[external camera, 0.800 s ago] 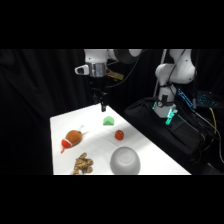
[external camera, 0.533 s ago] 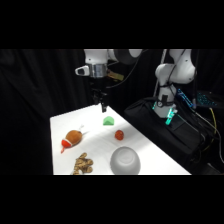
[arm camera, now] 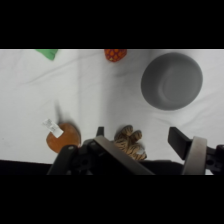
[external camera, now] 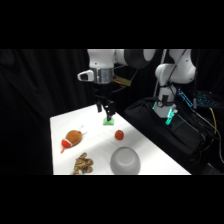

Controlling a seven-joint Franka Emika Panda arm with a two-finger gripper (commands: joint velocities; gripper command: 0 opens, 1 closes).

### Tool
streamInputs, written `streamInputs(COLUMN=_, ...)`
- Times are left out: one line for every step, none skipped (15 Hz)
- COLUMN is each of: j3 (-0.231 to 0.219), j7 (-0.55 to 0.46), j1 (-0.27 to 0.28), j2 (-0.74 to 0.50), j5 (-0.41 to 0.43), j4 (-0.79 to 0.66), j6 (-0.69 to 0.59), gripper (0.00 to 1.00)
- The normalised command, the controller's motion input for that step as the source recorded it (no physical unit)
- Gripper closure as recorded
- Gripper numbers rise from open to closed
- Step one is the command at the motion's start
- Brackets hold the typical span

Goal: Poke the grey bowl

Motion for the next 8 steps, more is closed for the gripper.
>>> streamInputs(j3=0.054, j7=0.21, j1=0.096, j2=0.23, j5=-0.135, j4=0.25, j6=0.01, gripper=0.25)
streamInputs(j3=0.035, j7=0.21, j1=0.085, j2=0.22, j5=-0.147, j4=0.27, j6=0.00, gripper=0.28)
streamInputs(j3=0.021, j7=0.20, j1=0.077, j2=0.19, j5=-0.157, j4=0.27, j6=-0.01, gripper=0.39)
streamInputs(j3=0.013, j7=0.16, j1=0.069, j2=0.17, j5=-0.162, j4=0.27, j6=-0.02, gripper=0.51)
streamInputs(j3=0.003, j7=0.14, j1=0.059, j2=0.14, j5=-0.173, j4=0.25, j6=-0.01, gripper=0.63)
streamInputs(j3=-0.001, j7=0.10, j1=0.047, j2=0.11, j5=-0.145, j4=0.22, j6=-0.02, gripper=0.75)
streamInputs(j3=-0.004, j7=0.10, j1=0.044, j2=0.09, j5=-0.145, j4=0.20, j6=-0.02, gripper=0.88)
streamInputs(j3=0.000, j7=0.08, j1=0.041, j2=0.07, j5=-0.122, j4=0.17, j6=-0.02, gripper=0.98)
